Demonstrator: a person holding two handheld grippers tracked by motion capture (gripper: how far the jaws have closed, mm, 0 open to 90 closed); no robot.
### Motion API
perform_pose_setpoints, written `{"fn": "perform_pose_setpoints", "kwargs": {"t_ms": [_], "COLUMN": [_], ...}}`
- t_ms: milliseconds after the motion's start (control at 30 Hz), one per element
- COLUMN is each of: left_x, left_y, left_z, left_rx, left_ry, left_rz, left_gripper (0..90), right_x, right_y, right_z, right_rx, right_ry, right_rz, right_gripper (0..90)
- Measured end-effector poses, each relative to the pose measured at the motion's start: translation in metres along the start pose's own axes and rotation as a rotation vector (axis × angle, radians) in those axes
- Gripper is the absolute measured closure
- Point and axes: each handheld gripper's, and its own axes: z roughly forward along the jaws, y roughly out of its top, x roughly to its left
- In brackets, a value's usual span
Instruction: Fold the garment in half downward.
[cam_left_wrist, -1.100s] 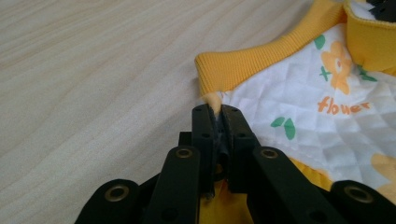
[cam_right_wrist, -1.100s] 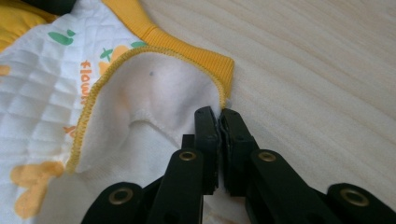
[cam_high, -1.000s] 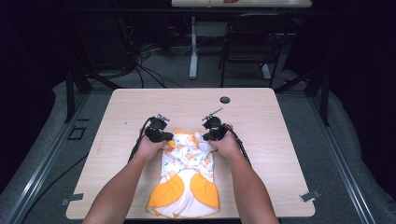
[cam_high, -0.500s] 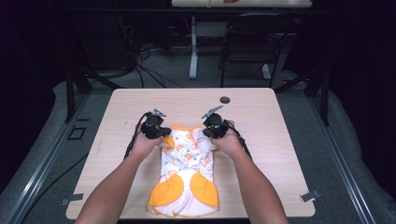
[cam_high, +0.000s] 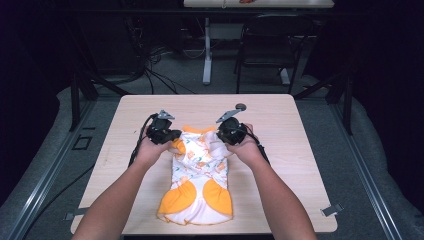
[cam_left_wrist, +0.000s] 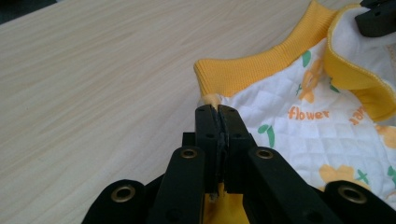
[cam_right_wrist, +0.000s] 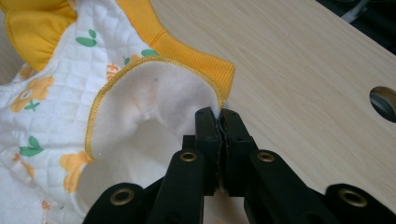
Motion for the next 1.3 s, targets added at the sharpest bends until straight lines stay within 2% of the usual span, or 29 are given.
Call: {"fn": "perform_pose_setpoints", "kwargs": {"t_ms": [200, 400, 567, 733, 933, 1100, 1300], "left_x": [0.001, 0.002, -0.001, -0.006, -0.012, -0.017, -0.021], "left_y": [0.007, 0.017, 0.019, 0.012, 0.001, -0.008, -0.021], "left_z": [-0.008, -0.023, -0.032, -0.040, -0.045, -0.049, -0.054], "left_rx": [-0.020, -0.066, -0.087, -0.101, -0.103, -0.107, -0.106], "left_ry": [0.007, 0.016, 0.009, -0.012, -0.036, -0.050, -0.069], "left_rz": [0.010, 0.025, 0.047, 0.073, 0.081, 0.086, 0.096], "left_gripper": [88.1, 88.2, 88.3, 88.3, 88.2, 88.3, 88.2], "right_x": [-0.001, 0.000, 0.004, 0.010, 0.020, 0.027, 0.037], "right_y": [0.006, 0.019, 0.023, 0.018, 0.006, 0.000, -0.006], "right_z": [-0.010, -0.024, -0.035, -0.040, -0.050, -0.053, -0.058], "right_rx": [-0.021, -0.066, -0.087, -0.099, -0.106, -0.115, -0.108], "right_ry": [-0.004, -0.031, -0.044, -0.040, -0.025, -0.010, 0.008], "right_rz": [-0.013, -0.039, -0.080, -0.118, -0.160, -0.169, -0.208], "right_gripper": [87.0, 87.0, 87.0, 87.0, 86.9, 86.9, 86.9]}}
